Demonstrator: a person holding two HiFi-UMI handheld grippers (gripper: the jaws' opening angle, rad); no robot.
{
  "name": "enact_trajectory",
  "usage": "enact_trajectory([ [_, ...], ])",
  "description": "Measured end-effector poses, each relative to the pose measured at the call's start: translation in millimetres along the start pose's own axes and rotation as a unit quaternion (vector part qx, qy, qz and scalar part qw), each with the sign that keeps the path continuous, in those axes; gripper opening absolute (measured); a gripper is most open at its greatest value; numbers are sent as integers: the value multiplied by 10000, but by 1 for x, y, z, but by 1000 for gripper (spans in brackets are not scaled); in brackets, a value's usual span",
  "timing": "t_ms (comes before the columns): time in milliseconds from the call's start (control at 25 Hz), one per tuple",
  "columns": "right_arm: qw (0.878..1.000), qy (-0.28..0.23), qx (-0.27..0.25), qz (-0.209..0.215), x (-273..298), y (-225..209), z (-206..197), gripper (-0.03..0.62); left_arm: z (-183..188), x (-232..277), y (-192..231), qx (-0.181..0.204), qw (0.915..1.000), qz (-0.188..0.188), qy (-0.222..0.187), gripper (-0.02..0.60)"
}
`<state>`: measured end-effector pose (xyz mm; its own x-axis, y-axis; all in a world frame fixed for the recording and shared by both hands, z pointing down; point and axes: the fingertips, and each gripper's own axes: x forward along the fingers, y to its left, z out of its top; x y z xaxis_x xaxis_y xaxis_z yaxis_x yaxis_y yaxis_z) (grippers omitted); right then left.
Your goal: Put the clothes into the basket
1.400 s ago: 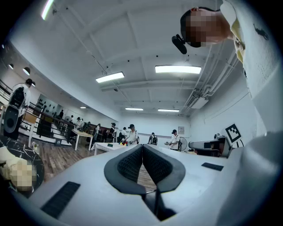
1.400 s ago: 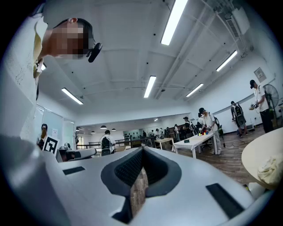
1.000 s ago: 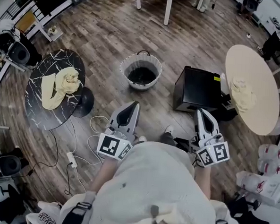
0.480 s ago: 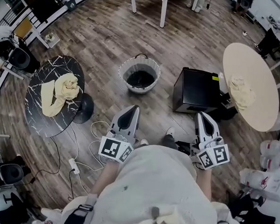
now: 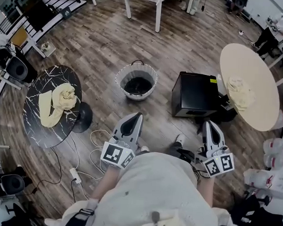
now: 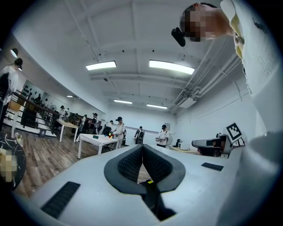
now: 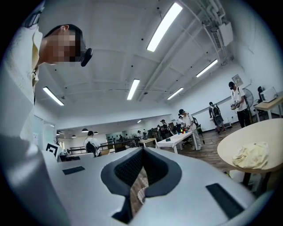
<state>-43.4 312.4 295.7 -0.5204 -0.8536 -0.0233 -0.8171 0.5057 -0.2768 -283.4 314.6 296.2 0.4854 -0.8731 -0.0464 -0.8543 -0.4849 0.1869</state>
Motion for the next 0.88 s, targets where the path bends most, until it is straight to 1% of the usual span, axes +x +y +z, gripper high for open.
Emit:
enact_trajectory([
  [160, 9998, -80, 15, -172, -3, -20, 6, 8, -2, 17, -4, -31, 9999, 21, 95, 21],
  [280, 9995, -103, -31, -280, -9, -44, 15, 8, -6, 43, -21, 2, 9997, -99, 209, 21],
  [400, 9991, -91, 57, -421, -18, -76, 18, 8, -13, 72, -44, 83, 9992, -262, 299, 21],
  [560, 9981, -94, 194, -580, -28, -118, 25, 8, -21, 108, -69, 18, 9989, -343, 323, 21],
  [880, 9984, -42, 144, -545, -12, -216, 58, 8, -24, 202, -115, 84, 9988, -299, 368, 21],
])
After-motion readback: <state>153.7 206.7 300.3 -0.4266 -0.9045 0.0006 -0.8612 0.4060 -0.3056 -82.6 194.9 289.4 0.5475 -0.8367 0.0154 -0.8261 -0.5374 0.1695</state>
